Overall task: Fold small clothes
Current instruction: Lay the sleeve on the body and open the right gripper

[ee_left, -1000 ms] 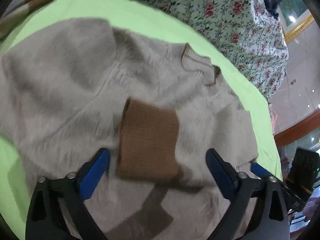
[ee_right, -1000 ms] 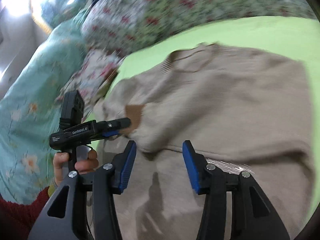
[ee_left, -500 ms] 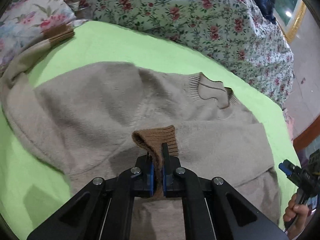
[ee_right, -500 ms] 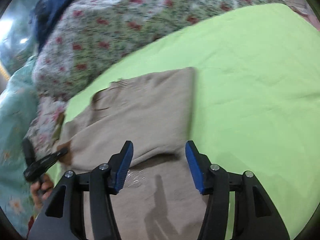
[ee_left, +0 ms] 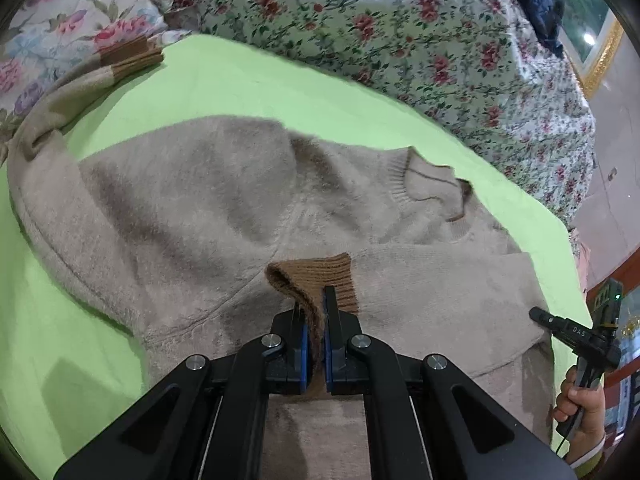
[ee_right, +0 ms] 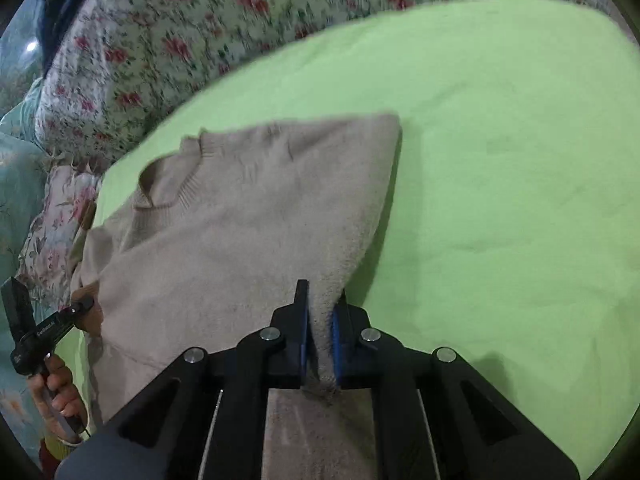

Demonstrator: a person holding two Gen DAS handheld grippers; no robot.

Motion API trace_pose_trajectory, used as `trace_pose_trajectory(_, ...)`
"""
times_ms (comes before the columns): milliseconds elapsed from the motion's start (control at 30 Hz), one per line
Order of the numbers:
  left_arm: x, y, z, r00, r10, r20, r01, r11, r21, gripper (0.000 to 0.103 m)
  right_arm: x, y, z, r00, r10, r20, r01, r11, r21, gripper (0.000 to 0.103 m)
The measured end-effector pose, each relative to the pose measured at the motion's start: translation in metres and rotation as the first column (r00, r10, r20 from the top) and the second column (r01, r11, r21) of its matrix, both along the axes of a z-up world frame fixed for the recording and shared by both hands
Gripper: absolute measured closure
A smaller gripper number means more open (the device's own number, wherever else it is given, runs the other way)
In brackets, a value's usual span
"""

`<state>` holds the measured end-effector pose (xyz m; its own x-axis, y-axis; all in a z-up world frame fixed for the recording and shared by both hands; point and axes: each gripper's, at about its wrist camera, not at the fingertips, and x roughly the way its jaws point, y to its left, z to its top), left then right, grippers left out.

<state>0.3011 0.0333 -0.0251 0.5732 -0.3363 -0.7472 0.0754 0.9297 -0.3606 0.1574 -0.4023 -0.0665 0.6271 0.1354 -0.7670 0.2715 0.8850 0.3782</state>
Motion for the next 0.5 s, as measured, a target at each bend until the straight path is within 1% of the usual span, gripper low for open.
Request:
trace_pose_trajectory(67, 0.001, -0.005, 0.0, 1.0, -0.015, 0.001, 0.015, 1.0, 0.008, 0.099, -0.005, -0.004, 0.006, 0.999, -0.033, 0.006, 0.034, 0.998, -0.058, 0.093)
trace_pose_trajectory(100, 0.002, -0.008, -0.003, 1.0, -0.018, -0.004, 0.018, 0.999, 0.033, 0.098, -0.005, -0.005, 0.003, 0.999, -0.034, -0.012, 0.034, 0.998, -0.059, 0.093)
trace_pose_trajectory(133, 0.004, -0.01, -0.009, 1.0, -0.016, -0.018, 0.017, 0.998, 0.067, 0.098, -0.004, -0.007, -0.002, 0.999, -0.041, -0.036, 0.039, 0.998, -0.055, 0.088)
trace_pose_trajectory(167, 0.005, -0.01, -0.013, 0.999, -0.015, -0.035, 0.018, 0.996, 0.083, 0.097, -0.006, -0.009, -0.006, 0.996, -0.067, -0.056, 0.063, 0.996, -0.056, 0.084)
trace_pose_trajectory(200, 0.006, -0.009, -0.018, 0.998, -0.017, -0.055, 0.021, 0.996, 0.083, 0.095, -0.01, -0.01, -0.005, 0.994, -0.088, -0.059, 0.085, 0.995, -0.058, 0.073)
trace_pose_trajectory(233, 0.004, -0.006, -0.018, 0.998, -0.016, -0.056, 0.02, 0.997, 0.079, 0.091, -0.015, -0.01, -0.002, 0.994, -0.099, -0.049, 0.096, 0.994, -0.06, 0.064)
trace_pose_trajectory(267, 0.001, -0.003, -0.016, 0.999, -0.016, -0.051, 0.02, 0.997, 0.074, 0.09, -0.02, -0.009, 0.004, 0.993, -0.111, -0.031, 0.109, 0.992, -0.063, 0.059)
trace_pose_trajectory(300, -0.004, 0.003, -0.013, 0.999, -0.011, -0.043, 0.014, 0.997, 0.071, 0.089, -0.03, -0.007, 0.013, 0.993, -0.122, 0.005, 0.122, 0.991, -0.062, 0.051)
trace_pose_trajectory(333, -0.007, 0.007, -0.01, 0.999, -0.007, -0.037, 0.01, 0.997, 0.07, 0.089, -0.035, -0.005, 0.018, 0.992, -0.122, 0.029, 0.123, 0.991, -0.055, 0.046)
trace_pose_trajectory(400, -0.013, 0.021, -0.002, 1.0, 0.012, -0.02, -0.011, 0.997, 0.083, 0.088, -0.047, 0.002, 0.029, 0.991, -0.108, 0.08, 0.111, 0.993, -0.029, 0.044)
trace_pose_trajectory(467, -0.016, 0.032, 0.006, 1.0, 0.028, 0.001, -0.028, 0.994, 0.104, 0.082, -0.056, 0.014, 0.036, 0.991, -0.071, 0.111, 0.071, 0.997, 0.005, 0.044)
trace_pose_trajectory(500, -0.016, 0.043, 0.012, 0.999, 0.049, 0.014, -0.051, 0.991, 0.125, 0.071, -0.06, 0.021, 0.038, 0.991, -0.047, 0.122, 0.044, 0.999, 0.024, 0.044)
